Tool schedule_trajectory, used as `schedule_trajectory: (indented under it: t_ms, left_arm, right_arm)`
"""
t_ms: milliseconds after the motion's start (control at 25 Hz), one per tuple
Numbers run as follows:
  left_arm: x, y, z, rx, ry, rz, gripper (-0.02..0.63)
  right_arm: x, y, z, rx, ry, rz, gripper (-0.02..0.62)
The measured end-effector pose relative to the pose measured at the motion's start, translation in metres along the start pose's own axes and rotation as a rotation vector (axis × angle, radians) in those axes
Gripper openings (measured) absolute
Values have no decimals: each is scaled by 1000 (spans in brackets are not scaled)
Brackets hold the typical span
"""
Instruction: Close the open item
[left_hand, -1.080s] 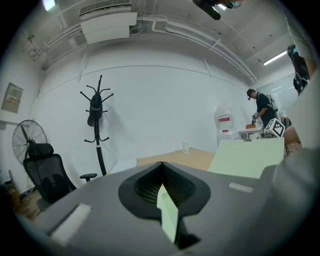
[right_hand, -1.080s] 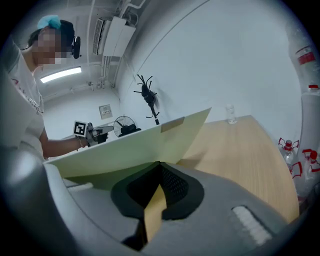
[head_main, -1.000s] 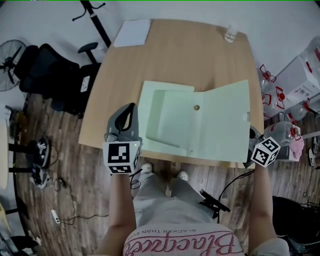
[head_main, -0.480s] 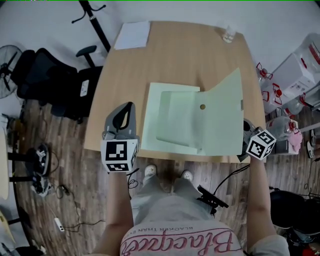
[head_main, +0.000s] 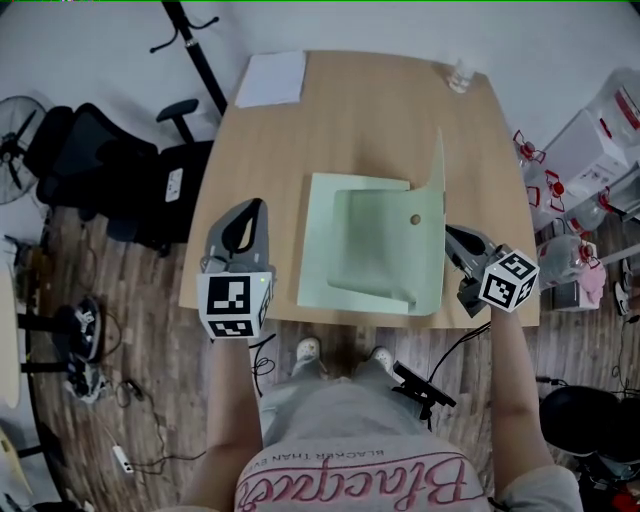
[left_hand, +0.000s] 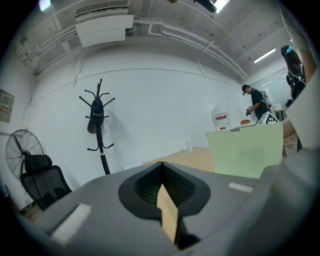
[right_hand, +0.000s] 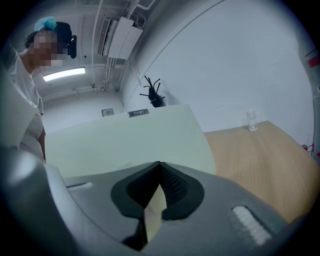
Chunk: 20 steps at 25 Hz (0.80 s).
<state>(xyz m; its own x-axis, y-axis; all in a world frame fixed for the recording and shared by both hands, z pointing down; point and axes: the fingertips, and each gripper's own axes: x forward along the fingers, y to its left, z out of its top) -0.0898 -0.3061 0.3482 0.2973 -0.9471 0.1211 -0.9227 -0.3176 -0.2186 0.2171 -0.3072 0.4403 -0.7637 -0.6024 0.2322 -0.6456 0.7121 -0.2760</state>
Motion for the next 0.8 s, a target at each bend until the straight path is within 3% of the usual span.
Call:
schedule_trajectory:
  t_ms: [800]
  left_arm:
    - [0, 43, -7, 23, 4, 10, 17]
  right_arm:
    - [85, 45, -16, -153, 183, 76, 3]
